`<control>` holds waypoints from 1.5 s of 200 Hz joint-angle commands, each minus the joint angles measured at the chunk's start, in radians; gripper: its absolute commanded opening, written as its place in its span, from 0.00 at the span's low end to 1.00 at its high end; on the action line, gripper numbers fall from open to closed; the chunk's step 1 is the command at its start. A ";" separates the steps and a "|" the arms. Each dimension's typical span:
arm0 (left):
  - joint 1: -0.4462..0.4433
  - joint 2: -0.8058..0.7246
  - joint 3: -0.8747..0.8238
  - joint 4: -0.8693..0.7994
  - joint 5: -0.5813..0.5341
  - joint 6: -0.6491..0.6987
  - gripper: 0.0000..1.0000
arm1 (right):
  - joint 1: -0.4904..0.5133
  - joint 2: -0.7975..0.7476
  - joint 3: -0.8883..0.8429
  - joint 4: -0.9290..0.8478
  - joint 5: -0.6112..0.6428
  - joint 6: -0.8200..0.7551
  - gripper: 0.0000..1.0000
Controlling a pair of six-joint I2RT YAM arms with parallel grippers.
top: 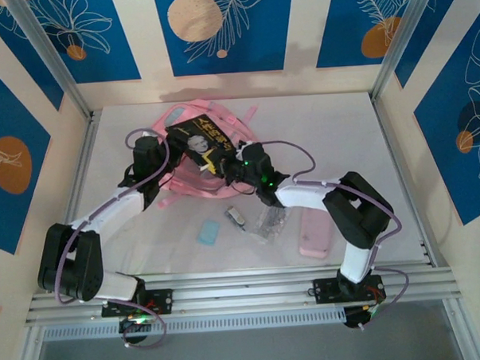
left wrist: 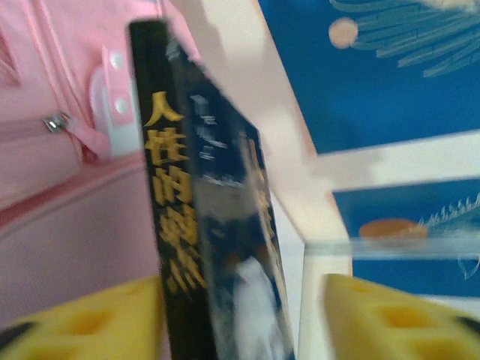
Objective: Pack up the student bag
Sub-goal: Pass the book, then open the student bag at the top-center of the table.
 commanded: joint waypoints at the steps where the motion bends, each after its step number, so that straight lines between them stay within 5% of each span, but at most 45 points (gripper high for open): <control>1: -0.013 -0.020 0.114 -0.205 0.163 0.222 0.73 | -0.111 -0.087 -0.010 -0.129 -0.057 -0.211 0.00; 44: -0.042 0.059 0.220 -0.426 0.297 0.479 0.74 | -0.354 -0.195 -0.020 -0.364 -0.266 -0.432 0.00; 109: -0.166 0.352 0.583 -0.883 0.129 0.897 0.75 | -0.688 -0.304 0.014 -0.714 -0.536 -0.705 0.00; 204: -0.254 0.638 0.763 -1.023 -0.172 1.076 0.71 | -0.751 -0.429 -0.022 -0.832 -0.570 -0.838 0.00; 227: -0.258 0.686 0.765 -1.049 -0.205 1.091 0.52 | -0.751 -0.441 -0.038 -0.822 -0.571 -0.834 0.00; 252: -0.257 0.681 0.757 -1.050 -0.208 1.103 0.18 | -0.751 -0.463 -0.060 -0.818 -0.547 -0.847 0.00; 259: -0.257 0.669 0.759 -1.053 -0.188 1.107 0.00 | -0.751 -0.473 -0.068 -0.818 -0.539 -0.854 0.00; 300: -0.230 0.540 0.844 -1.088 0.003 1.077 0.00 | -0.743 -0.525 -0.089 -0.872 -0.536 -0.878 0.00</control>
